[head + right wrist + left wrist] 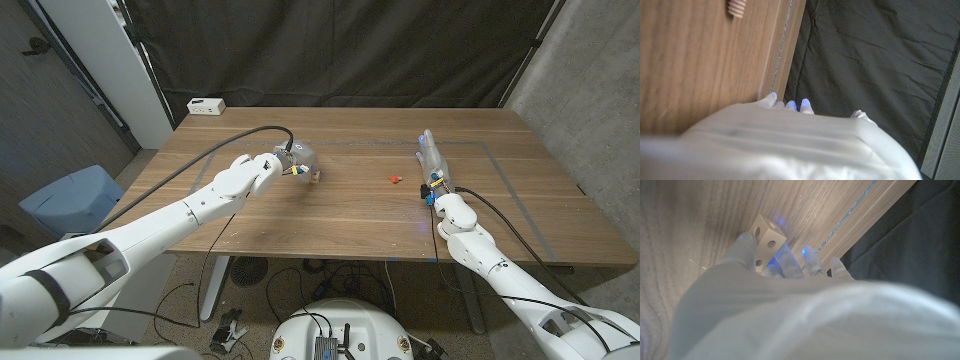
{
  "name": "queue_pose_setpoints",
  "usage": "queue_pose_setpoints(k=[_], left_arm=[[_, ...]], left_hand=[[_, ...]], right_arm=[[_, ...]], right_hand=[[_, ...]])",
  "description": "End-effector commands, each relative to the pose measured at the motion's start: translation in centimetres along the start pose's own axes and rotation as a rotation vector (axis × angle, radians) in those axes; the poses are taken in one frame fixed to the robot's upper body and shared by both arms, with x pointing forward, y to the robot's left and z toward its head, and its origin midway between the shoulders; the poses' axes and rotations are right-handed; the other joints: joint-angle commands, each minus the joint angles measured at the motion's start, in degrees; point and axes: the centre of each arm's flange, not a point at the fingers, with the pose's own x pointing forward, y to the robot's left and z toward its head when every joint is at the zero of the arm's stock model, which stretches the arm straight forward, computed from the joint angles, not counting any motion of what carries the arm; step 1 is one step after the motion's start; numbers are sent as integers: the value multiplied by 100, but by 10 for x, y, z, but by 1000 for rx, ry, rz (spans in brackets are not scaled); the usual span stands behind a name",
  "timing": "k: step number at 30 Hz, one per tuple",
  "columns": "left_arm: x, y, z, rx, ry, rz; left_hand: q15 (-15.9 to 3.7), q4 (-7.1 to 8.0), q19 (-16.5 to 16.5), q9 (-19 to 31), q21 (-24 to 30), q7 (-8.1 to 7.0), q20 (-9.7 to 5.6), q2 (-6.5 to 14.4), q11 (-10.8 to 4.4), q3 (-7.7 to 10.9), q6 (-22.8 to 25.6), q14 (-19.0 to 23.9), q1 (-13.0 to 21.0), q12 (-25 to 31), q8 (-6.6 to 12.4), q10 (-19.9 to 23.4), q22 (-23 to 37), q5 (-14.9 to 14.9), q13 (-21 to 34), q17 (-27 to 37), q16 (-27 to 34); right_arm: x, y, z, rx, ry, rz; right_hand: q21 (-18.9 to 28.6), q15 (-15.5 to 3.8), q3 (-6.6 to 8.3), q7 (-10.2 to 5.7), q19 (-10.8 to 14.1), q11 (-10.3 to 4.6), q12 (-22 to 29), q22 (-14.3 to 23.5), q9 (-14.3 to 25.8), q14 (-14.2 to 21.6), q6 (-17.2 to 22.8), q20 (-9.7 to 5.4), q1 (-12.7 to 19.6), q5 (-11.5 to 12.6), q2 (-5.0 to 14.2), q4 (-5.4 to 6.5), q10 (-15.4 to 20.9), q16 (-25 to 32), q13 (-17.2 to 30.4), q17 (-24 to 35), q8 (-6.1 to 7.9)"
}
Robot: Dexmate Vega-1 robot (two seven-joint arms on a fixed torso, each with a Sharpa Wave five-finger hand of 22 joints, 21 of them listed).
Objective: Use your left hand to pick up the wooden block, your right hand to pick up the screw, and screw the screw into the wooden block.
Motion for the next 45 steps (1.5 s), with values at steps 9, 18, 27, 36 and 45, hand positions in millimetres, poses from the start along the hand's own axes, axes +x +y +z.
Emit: queue_pose_setpoints(k=[9,18,27,36,45], left_arm=[[-9,7,-2,-17,22,43],[-14,8,-5,-43,46,67],[-15,13,-8,-95,81,108],[-13,19,-11,-184,106,138],[-12,25,-13,-264,118,166]], left_hand=[[-137,-8,58,15,-14,10,18,24,-6,-51,186,87,102,-28,14,110,0,-25,52,26,-6],[-135,2,84,16,-13,9,17,33,-5,-71,250,99,98,-45,12,146,0,-26,68,28,-10],[-121,15,105,13,-20,9,19,38,-4,-115,303,74,78,-105,-23,169,0,-26,96,28,-32],[-120,25,113,14,-24,10,20,62,-3,-135,352,70,68,-138,-34,191,0,-29,115,28,-36],[-128,23,117,13,-27,10,20,74,-3,-155,399,85,68,-170,-46,223,0,-31,133,27,-35]], right_arm=[[-3,2,3,-2,-10,7],[-2,6,6,-5,-11,23],[-3,7,9,-19,-3,38],[-4,4,17,-59,10,64],[-8,1,22,-90,12,69]], right_hand=[[38,-18,1,-37,-25,8,52,17,19,-75,45,-104,-20,29,30,-25,16,57,11,16,27],[38,-16,0,-38,-24,9,51,17,19,-74,45,-105,-24,31,31,-25,14,57,11,17,26],[38,-15,0,-30,-22,-4,46,17,19,-81,34,-109,-28,34,32,-26,2,55,11,18,20],[39,-21,3,-44,-17,-16,31,17,19,-114,11,-112,-25,38,37,-32,-39,43,12,17,11],[37,-19,7,-72,-18,-34,37,16,19,-119,12,-107,-18,42,38,-40,-33,42,12,15,13]])
